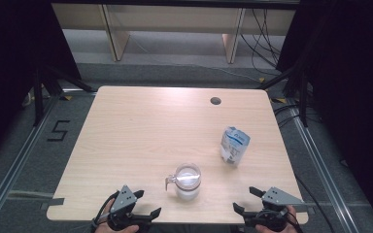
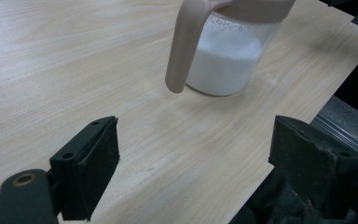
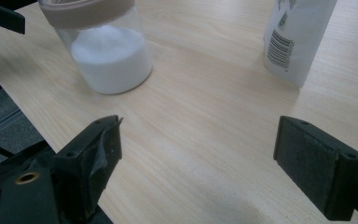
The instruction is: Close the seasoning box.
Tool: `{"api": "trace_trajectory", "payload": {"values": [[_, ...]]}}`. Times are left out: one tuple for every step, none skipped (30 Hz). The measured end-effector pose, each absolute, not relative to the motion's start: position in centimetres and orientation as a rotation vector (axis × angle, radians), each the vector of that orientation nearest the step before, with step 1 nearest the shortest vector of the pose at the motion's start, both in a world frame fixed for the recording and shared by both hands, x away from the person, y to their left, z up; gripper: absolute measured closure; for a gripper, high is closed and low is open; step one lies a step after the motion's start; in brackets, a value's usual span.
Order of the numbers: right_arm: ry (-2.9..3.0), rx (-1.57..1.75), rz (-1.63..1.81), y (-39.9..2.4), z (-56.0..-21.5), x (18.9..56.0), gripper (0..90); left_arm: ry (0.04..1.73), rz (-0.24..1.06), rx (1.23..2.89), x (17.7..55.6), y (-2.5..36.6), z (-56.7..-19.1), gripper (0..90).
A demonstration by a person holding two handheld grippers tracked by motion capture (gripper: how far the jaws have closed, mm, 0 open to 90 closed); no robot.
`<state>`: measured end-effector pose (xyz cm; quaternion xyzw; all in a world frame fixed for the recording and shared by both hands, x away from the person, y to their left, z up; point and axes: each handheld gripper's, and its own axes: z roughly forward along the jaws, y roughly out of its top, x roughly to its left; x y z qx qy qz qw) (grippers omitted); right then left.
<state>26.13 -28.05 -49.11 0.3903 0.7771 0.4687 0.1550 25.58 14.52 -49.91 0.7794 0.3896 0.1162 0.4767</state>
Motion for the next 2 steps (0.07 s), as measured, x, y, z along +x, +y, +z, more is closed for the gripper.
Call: {"api": "trace_trajectory", "payload": {"values": [[2.226, 1.122, 1.344, -28.07, -49.10, 26.11, 15.7, 0.951, 0.284, 1.905, 25.58, 14.52, -49.92, 15.3], [2.230, 1.146, 1.349, -28.00, -49.09, 26.00, 15.7, 0.954, 0.285, 1.908, 25.56, 14.52, -49.90, 15.2]]}}
